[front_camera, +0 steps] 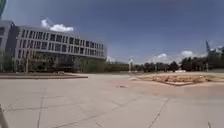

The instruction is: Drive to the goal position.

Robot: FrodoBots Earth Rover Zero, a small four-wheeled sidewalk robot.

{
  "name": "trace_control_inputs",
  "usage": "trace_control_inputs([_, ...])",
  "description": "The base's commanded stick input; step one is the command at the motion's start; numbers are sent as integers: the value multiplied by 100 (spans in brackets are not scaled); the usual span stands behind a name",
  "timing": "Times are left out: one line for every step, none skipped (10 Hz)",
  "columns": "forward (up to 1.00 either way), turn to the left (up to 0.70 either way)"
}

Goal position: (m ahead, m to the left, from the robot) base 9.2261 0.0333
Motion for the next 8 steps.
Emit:
trace_control_inputs([70,3])
trace_control_inputs([70,3])
trace_control_inputs([70,3])
trace_control_inputs([70,3])
trace_control_inputs([70,3])
trace_control_inputs([70,3])
trace_control_inputs([70,3])
trace_control_inputs([70,3])
